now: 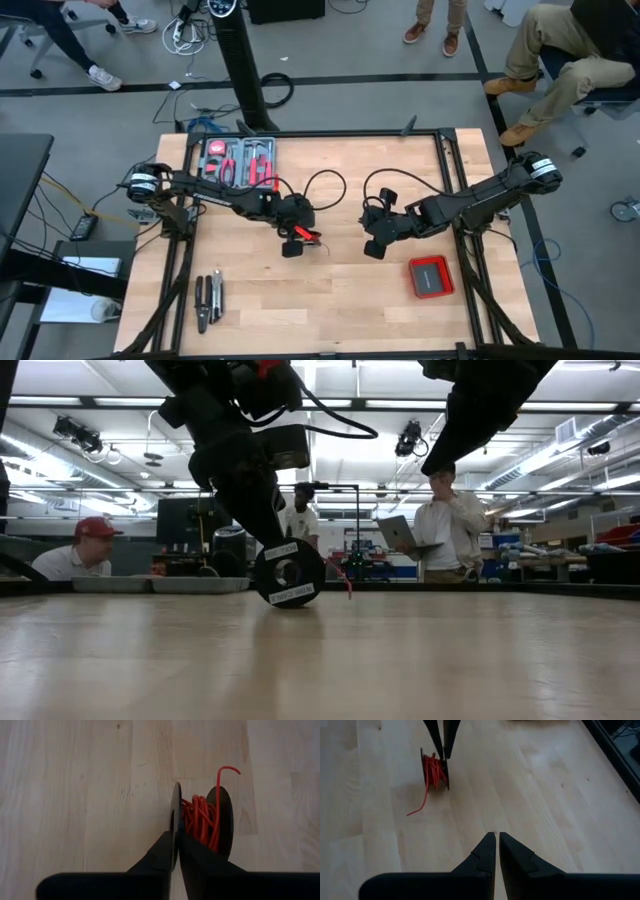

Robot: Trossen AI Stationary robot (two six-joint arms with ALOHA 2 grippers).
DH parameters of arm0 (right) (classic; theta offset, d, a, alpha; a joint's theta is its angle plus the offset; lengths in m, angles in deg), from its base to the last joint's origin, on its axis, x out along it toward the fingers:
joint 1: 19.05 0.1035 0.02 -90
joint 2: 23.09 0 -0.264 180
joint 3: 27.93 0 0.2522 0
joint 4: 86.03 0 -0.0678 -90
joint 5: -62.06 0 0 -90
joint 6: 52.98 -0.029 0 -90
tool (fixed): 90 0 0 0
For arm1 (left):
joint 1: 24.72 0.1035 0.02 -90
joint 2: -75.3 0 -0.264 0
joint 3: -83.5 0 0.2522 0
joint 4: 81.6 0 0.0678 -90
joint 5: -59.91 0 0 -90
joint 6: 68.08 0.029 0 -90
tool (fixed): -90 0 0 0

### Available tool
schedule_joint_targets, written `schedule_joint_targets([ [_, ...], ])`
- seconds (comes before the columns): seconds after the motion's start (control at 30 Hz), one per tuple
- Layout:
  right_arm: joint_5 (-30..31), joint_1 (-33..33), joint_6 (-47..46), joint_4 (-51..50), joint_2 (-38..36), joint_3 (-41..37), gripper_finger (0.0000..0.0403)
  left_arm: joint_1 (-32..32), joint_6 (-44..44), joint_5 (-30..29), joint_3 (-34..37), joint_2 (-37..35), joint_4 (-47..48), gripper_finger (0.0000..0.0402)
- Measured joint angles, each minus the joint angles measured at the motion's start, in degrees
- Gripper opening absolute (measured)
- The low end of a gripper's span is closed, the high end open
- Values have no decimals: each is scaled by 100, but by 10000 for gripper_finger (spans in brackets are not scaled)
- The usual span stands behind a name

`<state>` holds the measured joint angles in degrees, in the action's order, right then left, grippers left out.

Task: Coil cords
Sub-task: Put the spooled red wire in the center of the table, then return to Home Position

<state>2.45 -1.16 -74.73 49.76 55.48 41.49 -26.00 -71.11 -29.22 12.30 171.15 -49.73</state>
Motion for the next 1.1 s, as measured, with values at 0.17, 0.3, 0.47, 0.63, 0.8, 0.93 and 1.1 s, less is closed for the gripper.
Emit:
schedule_joint_targets([
  [0.17,0,0,18,3,0,0,20,0,-9,-5,1,1,0,66],
  [0.3,0,0,20,4,0,0,20,0,-15,-17,1,1,-2,79],
  [0.47,0,0,25,17,0,0,20,0,-20,-18,1,1,22,81],
  [0.63,-2,-2,34,19,0,0,20,0,-26,-18,1,1,20,81],
  [0.8,-2,-2,45,12,0,0,20,4,-35,54,-107,-4,353,81],
  [0.93,-6,0,88,-88,-157,0,20,4,152,39,-500,-33,1054,81],
  [1.1,49,175,123,-162,-744,1,20,4,447,26,-796,-223,1509,81],
])
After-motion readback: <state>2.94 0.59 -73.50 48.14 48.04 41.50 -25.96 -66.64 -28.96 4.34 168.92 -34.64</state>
